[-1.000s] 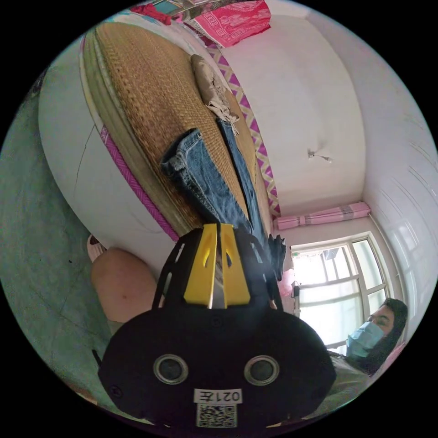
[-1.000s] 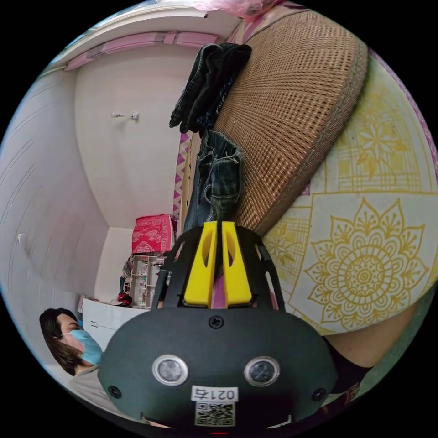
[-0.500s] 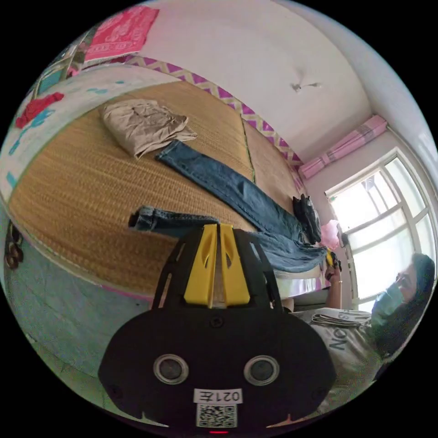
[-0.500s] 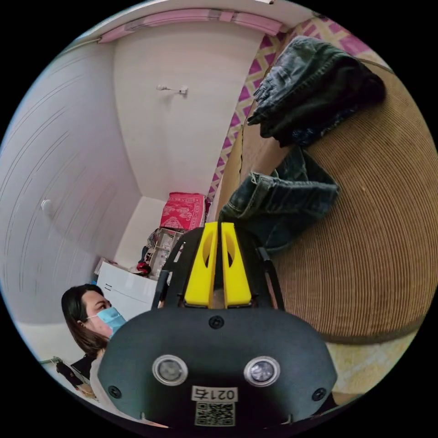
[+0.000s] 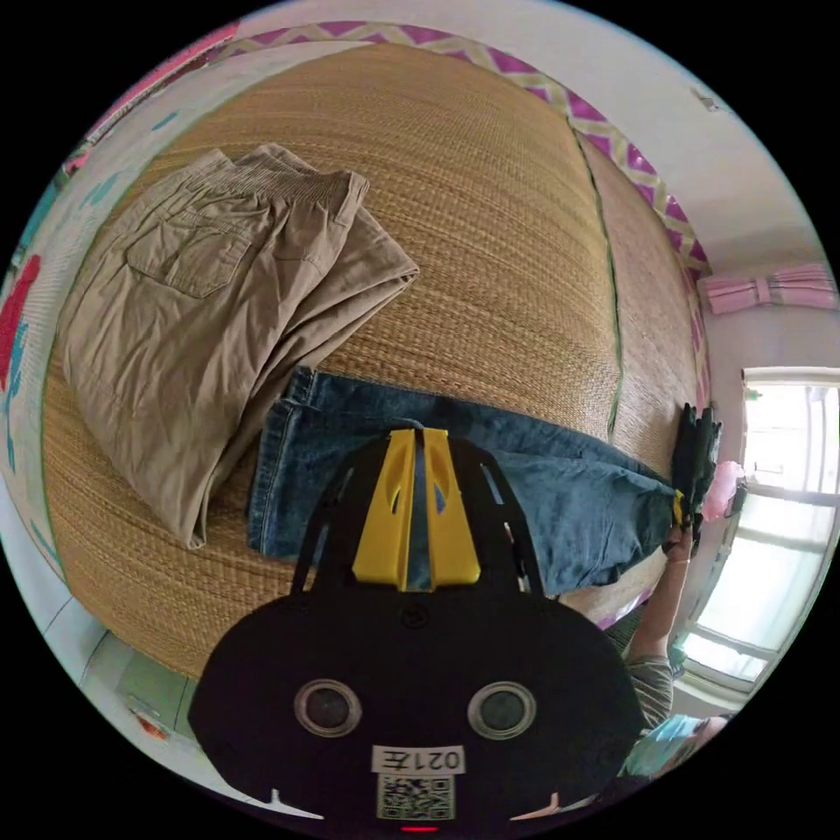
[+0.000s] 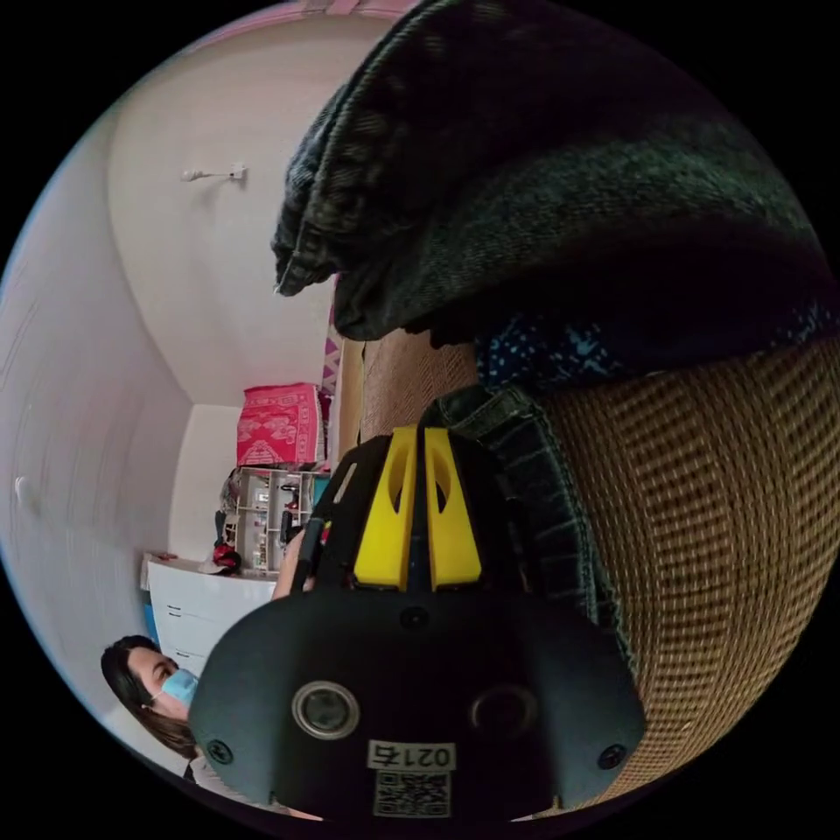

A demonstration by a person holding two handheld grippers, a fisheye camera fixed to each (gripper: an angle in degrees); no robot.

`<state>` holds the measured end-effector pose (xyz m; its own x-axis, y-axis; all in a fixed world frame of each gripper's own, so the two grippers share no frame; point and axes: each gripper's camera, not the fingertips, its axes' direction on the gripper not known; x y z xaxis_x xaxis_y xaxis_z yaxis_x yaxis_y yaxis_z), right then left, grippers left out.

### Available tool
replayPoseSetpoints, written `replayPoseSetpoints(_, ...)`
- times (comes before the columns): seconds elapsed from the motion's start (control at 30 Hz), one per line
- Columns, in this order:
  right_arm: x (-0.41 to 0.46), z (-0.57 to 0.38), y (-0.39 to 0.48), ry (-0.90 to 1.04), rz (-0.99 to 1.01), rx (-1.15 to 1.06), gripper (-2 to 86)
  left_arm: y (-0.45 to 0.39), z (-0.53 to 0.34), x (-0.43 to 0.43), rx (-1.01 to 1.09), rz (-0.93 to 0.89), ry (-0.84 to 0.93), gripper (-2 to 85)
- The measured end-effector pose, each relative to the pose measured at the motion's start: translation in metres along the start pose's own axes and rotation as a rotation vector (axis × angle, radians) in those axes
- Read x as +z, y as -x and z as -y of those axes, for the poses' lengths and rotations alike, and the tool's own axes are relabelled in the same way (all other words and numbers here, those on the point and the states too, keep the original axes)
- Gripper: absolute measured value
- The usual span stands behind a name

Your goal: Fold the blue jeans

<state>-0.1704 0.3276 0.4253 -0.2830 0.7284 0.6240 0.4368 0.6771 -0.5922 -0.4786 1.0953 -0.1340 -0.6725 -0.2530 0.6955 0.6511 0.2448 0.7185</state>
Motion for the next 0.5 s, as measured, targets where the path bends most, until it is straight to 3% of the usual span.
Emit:
replayPoseSetpoints(0.17, -0.002, -0.004, 0.012, -0.013, 0.077, -0.061, 2.7, 0.031, 0.019, 0.045, -0.029, -0.124, -0.023, 0.3)
replayPoseSetpoints(0.27, -0.017, -0.015, 0.024, -0.064, 0.187, -0.114, 5.4, 0.071, 0.0, 0.053, -0.048, -0.331, -0.148, 2.4)
replayPoseSetpoints(0.37, -0.032, -0.037, 0.056, -0.071, 0.217, -0.206, 6.0, 0.124, -0.052, 0.031, -0.126, -0.432, -0.421, 5.3)
replayPoseSetpoints(0.43, -0.026, -0.052, 0.091, -0.001, 0.186, -0.338, 5.6, 0.137, -0.084, 0.023, -0.051, -0.472, -0.507, 5.7)
replayPoseSetpoints(0.5, -0.011, -0.07, 0.129, 0.073, 0.118, -0.474, 4.9, 0.123, -0.096, 0.031, 0.068, -0.455, -0.455, 6.6)
